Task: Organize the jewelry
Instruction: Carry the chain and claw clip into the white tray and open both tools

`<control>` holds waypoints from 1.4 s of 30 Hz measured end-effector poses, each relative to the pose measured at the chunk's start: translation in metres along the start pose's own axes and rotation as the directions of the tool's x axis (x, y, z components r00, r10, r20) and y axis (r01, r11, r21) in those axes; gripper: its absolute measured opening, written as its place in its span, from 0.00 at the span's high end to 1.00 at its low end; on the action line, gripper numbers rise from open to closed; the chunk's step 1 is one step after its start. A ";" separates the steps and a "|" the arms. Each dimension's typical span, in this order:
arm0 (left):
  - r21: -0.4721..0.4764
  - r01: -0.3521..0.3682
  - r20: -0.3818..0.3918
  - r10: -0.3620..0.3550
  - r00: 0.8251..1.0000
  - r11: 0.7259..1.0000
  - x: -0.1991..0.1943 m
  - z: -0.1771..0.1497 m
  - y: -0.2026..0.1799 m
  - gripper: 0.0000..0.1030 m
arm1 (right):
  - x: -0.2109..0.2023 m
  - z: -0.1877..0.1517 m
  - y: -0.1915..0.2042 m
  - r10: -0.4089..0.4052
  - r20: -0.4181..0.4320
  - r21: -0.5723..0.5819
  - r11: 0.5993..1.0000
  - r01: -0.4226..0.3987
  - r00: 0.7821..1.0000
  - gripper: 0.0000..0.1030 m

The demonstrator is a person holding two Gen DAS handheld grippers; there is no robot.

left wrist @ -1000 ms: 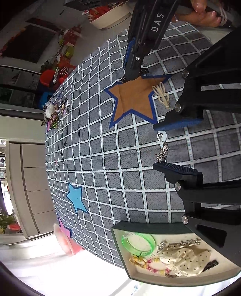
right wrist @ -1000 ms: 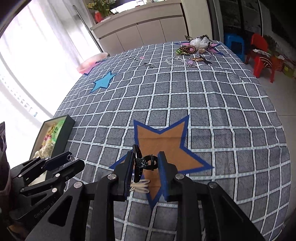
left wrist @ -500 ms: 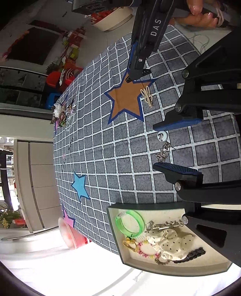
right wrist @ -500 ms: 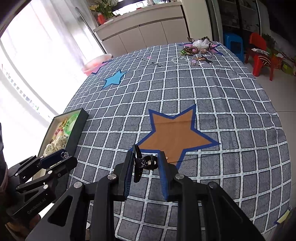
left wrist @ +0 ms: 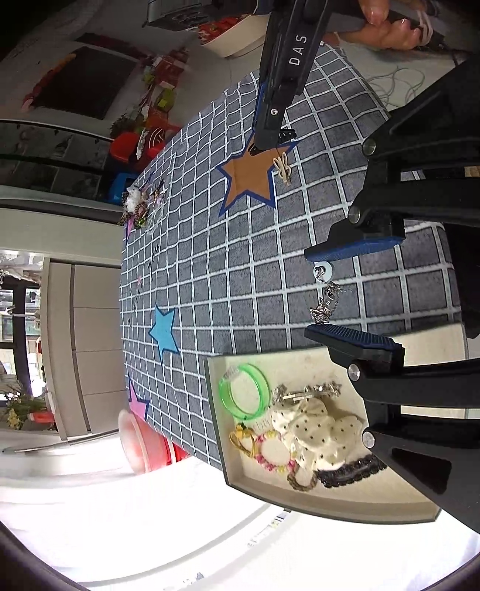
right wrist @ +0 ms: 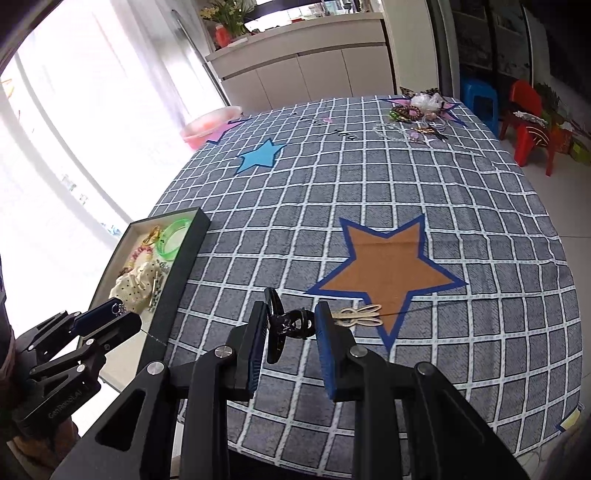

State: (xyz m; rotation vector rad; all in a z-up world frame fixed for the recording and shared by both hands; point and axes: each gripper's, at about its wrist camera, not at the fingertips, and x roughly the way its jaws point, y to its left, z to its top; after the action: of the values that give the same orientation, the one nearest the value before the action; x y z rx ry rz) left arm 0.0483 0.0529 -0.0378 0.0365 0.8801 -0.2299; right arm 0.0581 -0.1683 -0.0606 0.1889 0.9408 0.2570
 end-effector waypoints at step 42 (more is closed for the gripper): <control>-0.207 -0.165 -0.065 0.154 0.986 0.964 -0.018 -0.073 0.157 0.58 | 0.074 -0.018 0.195 0.148 -0.172 -0.296 0.935 -0.194 0.974 0.72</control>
State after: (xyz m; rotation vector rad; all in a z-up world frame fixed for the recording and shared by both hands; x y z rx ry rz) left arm 0.0155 0.2184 -0.0798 -0.0858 0.9414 0.0168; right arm 0.0582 0.0409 -0.0751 -0.0412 1.0171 0.5837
